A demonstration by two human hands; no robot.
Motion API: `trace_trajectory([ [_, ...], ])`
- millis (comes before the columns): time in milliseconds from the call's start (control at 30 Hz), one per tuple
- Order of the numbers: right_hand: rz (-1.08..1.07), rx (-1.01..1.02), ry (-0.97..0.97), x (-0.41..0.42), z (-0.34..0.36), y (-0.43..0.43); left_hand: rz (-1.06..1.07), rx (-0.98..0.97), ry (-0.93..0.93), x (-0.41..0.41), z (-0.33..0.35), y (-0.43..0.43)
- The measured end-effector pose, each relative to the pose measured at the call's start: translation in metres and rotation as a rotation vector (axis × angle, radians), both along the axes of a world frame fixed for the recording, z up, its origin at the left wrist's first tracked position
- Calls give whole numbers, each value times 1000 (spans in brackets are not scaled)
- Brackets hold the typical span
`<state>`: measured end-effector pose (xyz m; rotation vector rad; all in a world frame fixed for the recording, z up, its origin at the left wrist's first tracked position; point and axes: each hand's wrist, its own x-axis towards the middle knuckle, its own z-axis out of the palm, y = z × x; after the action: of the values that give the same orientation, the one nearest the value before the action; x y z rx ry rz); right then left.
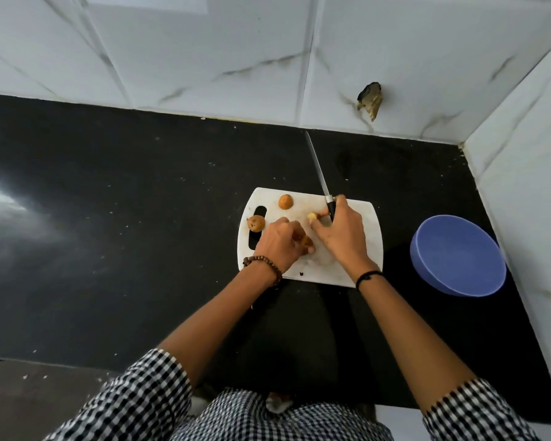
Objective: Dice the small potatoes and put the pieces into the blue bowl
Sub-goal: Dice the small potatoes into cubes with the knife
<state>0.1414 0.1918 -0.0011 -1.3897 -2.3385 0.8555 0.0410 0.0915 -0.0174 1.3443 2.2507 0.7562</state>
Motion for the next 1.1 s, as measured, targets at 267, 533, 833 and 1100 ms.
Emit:
trace_trajectory([
  [267, 40, 12, -37, -56, 4, 20, -37, 17, -75, -7, 2, -5],
  [533, -66, -133, 75, -20, 2, 18, -9, 12, -140, -4, 0, 0],
  [833, -124, -230, 133, 56, 3, -20, -38, 23, -78, 9, 4, 18],
  [1100, -189, -391, 136, 76, 3, -57, -34, 47, -83, 8, -1, 13],
])
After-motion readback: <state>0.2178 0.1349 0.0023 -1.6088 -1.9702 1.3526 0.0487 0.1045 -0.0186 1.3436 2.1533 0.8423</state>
